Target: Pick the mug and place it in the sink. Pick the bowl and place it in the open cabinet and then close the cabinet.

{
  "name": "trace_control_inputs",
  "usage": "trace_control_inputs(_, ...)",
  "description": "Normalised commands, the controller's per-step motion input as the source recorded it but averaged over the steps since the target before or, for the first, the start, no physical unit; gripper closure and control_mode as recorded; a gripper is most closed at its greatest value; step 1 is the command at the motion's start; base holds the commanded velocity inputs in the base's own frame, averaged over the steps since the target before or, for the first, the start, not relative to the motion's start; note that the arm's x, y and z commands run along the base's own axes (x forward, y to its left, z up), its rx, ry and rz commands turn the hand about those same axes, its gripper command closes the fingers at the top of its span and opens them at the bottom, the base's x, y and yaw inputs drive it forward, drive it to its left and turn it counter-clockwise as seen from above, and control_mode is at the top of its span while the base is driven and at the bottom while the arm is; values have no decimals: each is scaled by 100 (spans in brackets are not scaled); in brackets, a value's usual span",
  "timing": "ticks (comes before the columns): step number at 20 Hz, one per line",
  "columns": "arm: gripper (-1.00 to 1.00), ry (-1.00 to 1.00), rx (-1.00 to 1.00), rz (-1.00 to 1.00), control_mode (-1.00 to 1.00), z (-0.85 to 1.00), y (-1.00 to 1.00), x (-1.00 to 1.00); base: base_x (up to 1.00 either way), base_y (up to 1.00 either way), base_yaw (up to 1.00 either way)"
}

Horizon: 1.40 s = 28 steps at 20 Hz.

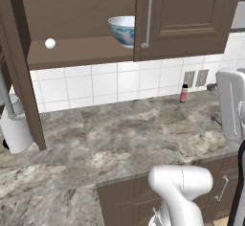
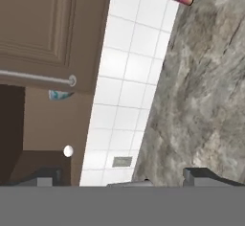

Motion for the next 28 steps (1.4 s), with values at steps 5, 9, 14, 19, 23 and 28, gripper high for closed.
trace_control_inputs(5,-100,-27,-23,3,-100,-13,43,-35,0,0,0)
trace_control_inputs(9,-100,-21,-19,2,-100,-10,52,-31,0,0,0)
trace_control_inputs(14,-100,-16,-12,0,-100,-18,62,-40,0,0,0)
trace_control_inputs(19,-100,-12,-1,0,-100,-22,65,-46,0,0,0)
trace_control_inputs(23,-100,-14,6,-2,-100,-38,68,-16,0,0,0)
trace_control_inputs(28,-100,-23,6,-1,-100,-33,78,-9,0,0,0)
